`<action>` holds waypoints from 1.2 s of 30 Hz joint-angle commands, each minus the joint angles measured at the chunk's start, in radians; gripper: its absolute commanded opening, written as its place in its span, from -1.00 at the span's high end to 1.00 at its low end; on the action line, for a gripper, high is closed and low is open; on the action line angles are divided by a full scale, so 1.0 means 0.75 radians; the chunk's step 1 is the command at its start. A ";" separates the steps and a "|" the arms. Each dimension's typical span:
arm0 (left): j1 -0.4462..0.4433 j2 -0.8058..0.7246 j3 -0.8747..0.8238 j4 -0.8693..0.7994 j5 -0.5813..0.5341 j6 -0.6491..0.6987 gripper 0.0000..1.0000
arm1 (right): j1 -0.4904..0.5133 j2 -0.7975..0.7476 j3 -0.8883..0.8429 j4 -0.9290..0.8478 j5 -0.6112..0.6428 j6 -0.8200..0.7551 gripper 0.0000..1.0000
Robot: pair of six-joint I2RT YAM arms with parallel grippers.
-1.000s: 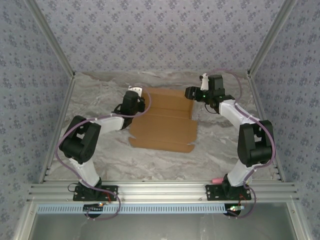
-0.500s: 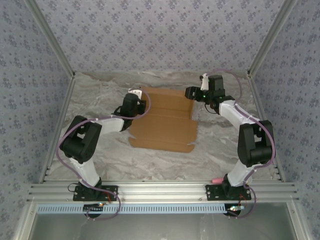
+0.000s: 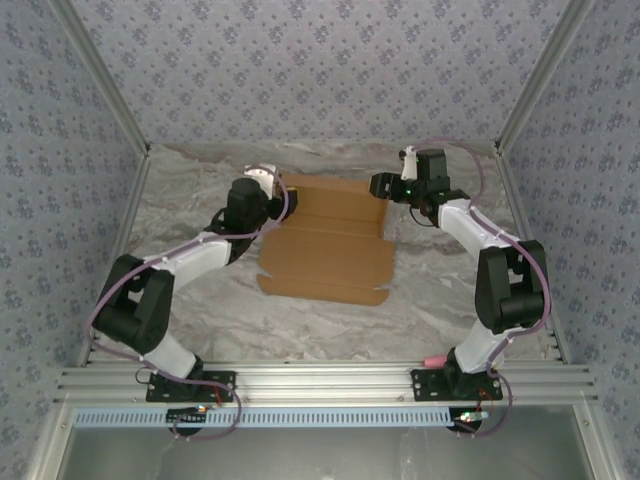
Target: Fold the paper box
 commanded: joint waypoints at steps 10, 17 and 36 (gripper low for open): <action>0.185 0.139 0.346 -0.348 0.329 -0.195 -0.34 | 0.005 0.057 0.001 -0.154 0.009 -0.051 -0.38; 0.206 0.233 0.420 -0.439 0.347 -0.201 -0.23 | 0.009 0.057 0.001 -0.158 0.013 -0.053 -0.38; 0.223 0.306 0.324 -0.427 0.386 -0.223 0.26 | 0.015 0.065 0.042 -0.170 0.020 -0.063 -0.37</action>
